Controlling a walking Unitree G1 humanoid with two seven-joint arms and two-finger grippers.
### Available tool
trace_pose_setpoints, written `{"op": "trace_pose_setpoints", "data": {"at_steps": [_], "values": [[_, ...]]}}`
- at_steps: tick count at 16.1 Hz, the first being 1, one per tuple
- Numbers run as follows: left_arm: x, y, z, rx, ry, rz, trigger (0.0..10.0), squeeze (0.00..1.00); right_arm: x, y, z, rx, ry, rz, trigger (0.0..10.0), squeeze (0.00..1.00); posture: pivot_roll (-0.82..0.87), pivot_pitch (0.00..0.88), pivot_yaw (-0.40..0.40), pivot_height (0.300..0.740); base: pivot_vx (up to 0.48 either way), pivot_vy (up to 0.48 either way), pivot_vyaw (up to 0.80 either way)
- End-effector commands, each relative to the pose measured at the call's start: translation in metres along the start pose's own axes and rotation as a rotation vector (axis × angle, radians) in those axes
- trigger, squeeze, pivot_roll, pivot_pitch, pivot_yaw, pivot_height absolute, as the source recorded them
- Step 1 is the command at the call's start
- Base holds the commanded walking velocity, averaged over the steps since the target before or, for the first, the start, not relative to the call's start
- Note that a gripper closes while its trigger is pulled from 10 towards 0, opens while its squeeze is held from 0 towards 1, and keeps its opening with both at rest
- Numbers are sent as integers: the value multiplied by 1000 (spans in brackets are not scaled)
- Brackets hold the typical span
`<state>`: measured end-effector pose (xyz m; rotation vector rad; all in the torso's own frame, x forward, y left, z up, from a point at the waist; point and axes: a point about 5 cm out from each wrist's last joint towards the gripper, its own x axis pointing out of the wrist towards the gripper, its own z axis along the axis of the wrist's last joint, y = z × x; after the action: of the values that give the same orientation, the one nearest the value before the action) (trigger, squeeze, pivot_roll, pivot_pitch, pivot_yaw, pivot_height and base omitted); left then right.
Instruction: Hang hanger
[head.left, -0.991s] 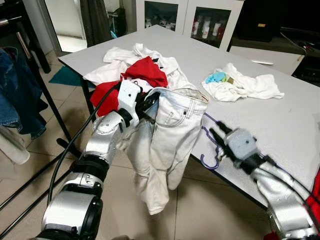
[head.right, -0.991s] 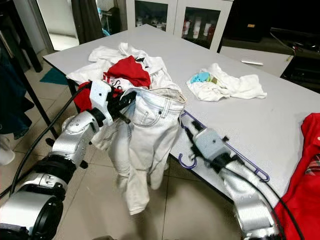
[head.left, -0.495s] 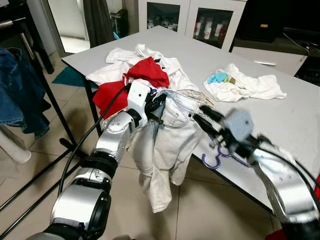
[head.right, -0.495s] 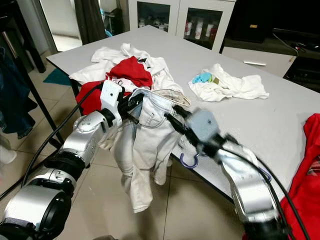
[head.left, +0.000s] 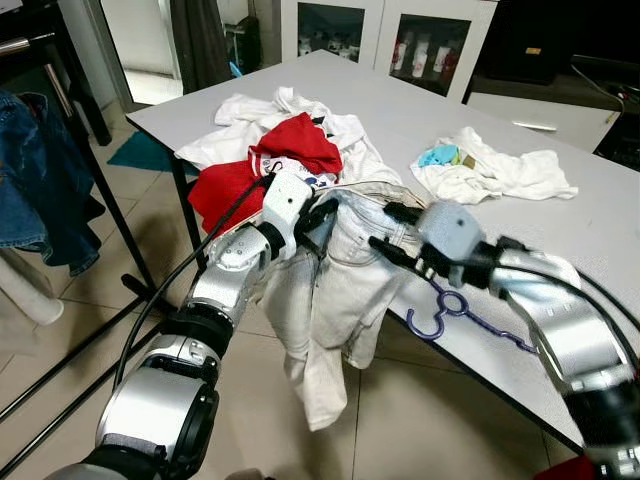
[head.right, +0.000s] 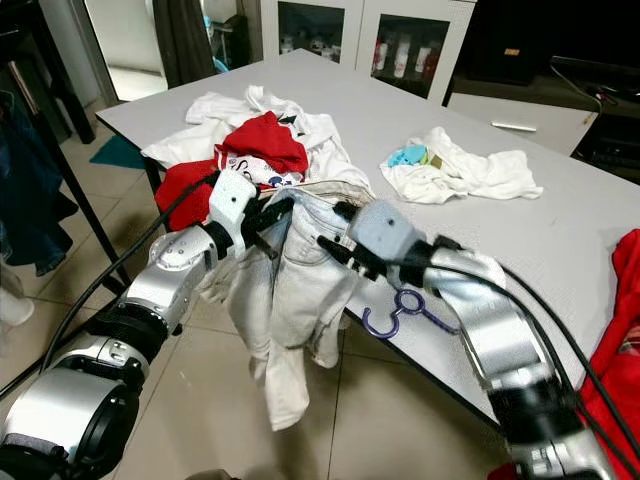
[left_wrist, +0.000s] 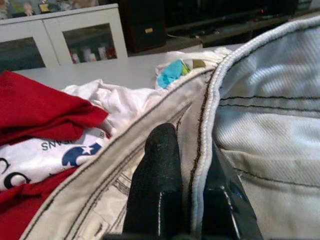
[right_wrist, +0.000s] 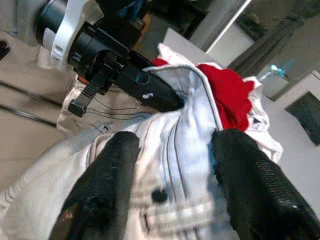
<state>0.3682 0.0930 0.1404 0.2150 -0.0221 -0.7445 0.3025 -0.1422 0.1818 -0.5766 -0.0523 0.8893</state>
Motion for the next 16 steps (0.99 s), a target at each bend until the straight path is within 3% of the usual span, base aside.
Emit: {"op": "trace_pose_setpoints", "data": {"at_steps": [1, 3, 7, 12, 13, 14, 15, 16], "values": [[1, -2, 2, 30, -4, -23, 10000, 0, 1, -3, -1, -20, 25, 19, 10000, 529, -37, 0, -4, 740, 0, 0, 0], [0, -7, -2, 50, 7, -52, 10000, 0, 4, -13, 4, -15, 17, -9, 10000, 522, -30, 0, -9, 740, 0, 0, 0], [-2, -9, -7, 52, 17, -63, 10000, 0, 4, -10, -6, 10, 64, 25, 10000, 525, -30, 0, -9, 740, 0, 0, 0], [0, -9, -4, 55, 7, -55, 10000, 0, 6, 9, -17, 93, 129, 188, 10000, 537, -38, 0, -9, 740, 0, 0, 0], [1, -8, -2, 57, 0, -50, 10000, 0, 10, 12, -20, 115, 149, 197, 4667, 298, -33, 0, -11, 740, 0, 0, 0], [1, -8, -2, 57, -2, -49, 10000, 0, 11, 12, -19, 121, 139, 198, 0, 63, -33, 0, -11, 740, 0, 0, 0], [1, -8, -1, 58, -4, -47, 10000, 0, 15, 10, -23, 126, 171, 168, 0, 0, -33, 0, -11, 740, 0, 0, 0], [1, -8, -1, 59, -5, -47, 10000, 0, 15, 9, -25, 130, 183, 161, 0, 0, -33, 0, -11, 740, 0, 0, 0]]}}
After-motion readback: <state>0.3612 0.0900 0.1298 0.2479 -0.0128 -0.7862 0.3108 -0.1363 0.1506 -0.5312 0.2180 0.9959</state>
